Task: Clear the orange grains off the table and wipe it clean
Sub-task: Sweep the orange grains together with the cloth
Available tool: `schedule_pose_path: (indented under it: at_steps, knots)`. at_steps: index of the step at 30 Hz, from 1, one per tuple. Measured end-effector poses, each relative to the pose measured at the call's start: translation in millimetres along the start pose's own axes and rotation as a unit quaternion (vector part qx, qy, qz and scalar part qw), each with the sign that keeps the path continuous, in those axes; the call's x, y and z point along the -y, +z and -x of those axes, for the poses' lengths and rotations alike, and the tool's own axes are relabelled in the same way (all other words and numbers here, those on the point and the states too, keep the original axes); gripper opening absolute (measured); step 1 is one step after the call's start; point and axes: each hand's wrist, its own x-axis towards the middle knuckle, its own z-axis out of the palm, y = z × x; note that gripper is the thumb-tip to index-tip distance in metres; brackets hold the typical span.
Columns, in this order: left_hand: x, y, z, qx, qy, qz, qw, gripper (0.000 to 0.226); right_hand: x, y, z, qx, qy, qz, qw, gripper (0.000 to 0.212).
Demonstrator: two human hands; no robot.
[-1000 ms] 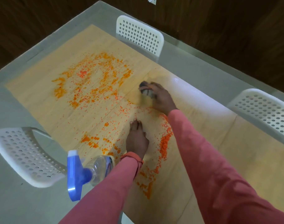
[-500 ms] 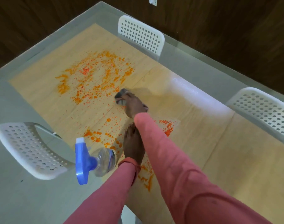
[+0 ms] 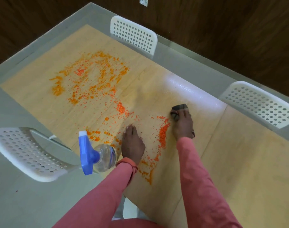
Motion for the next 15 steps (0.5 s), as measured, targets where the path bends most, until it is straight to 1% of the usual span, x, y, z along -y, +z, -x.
schedule_pose_path:
  at_steps: [2, 4, 6, 8, 10, 11, 13, 15]
  knots:
    - [-1, -3, 5, 0.011, -0.010, 0.010, 1.000, 0.064, 21, 23, 7, 0.016, 0.005, 0.023, 1.000, 0.051]
    - [-1, -4, 8, 0.019, -0.016, 0.014, 1.000, 0.062, 62, 47, 12, 0.071, -0.040, 0.016, 0.997, 0.053]
    - [2, -6, 10, 0.025, -0.004, 0.015, 1.000, 0.058, 108, 66, 16, 0.121, -0.102, 0.011, 0.987, 0.050]
    - [8, -2, 11, 0.024, 0.020, 0.016, 0.999, 0.056, 148, 69, 17, 0.172, -0.157, -0.008, 0.972, 0.053]
    - [12, -1, 13, 0.024, 0.028, 0.012, 0.999, 0.059, 171, 62, 8, 0.222, -0.181, -0.046, 0.957, 0.059]
    - [11, -2, 14, 0.024, 0.019, 0.011, 0.999, 0.061, 174, 54, 3, 0.233, -0.184, -0.070, 0.952, 0.062]
    - [8, -3, 17, 0.024, -0.008, 0.020, 0.999, 0.063, 161, 39, -7, 0.217, -0.192, -0.101, 0.952, 0.068]
    - [5, -4, 20, 0.015, -0.014, 0.016, 1.000, 0.064, 128, 20, -4, 0.159, -0.195, -0.098, 0.963, 0.068]
